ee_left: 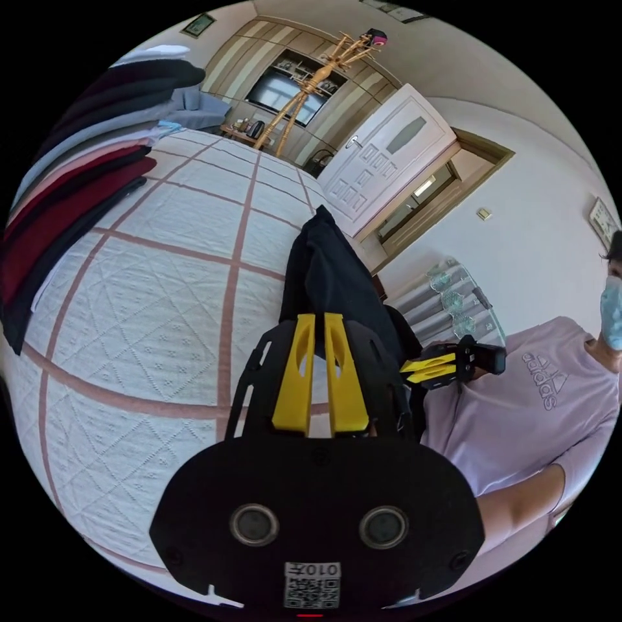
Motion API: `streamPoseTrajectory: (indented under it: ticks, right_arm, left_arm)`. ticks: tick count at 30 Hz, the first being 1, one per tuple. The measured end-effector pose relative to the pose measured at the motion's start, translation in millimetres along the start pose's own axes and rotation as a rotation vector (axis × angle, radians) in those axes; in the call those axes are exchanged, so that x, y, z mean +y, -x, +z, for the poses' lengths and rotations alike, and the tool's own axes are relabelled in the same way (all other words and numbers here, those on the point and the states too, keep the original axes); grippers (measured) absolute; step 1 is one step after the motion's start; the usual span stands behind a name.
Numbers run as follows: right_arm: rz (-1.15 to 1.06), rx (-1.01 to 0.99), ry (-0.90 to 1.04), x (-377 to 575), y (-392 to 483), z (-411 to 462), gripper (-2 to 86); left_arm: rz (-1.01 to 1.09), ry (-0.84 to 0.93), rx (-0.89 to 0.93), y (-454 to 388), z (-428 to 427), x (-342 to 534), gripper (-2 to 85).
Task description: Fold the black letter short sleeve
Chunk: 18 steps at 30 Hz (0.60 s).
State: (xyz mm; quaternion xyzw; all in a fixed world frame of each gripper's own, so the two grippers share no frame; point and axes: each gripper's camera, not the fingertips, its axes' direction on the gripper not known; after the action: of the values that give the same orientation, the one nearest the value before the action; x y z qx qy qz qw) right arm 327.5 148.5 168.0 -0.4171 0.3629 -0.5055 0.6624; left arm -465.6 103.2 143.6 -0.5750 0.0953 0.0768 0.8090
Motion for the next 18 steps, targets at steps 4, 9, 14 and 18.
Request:
streamPoseTrajectory:
  ticks: [4, 9, 14, 18]
  right_arm:
    - [0.016, -0.048, -0.008, 4, 0, -6, 3.9]
    - [0.079, -0.132, -0.022, 10, -12, -8, 3.9]
    - [0.121, -0.238, -0.091, 13, -30, -19, 4.2]
    - [0.283, -0.225, -0.202, 38, -84, -51, 4.4]
  left_arm:
    - [-0.030, 0.038, 0.004, 3, -2, -4, 1.0]
    - [-0.016, 0.084, -0.008, -4, 8, -10, 2.6]
    - [-0.069, 0.047, -0.052, -18, 13, 0, 6.3]
    - [-0.131, -0.081, -0.249, -59, -10, 30, 8.7]
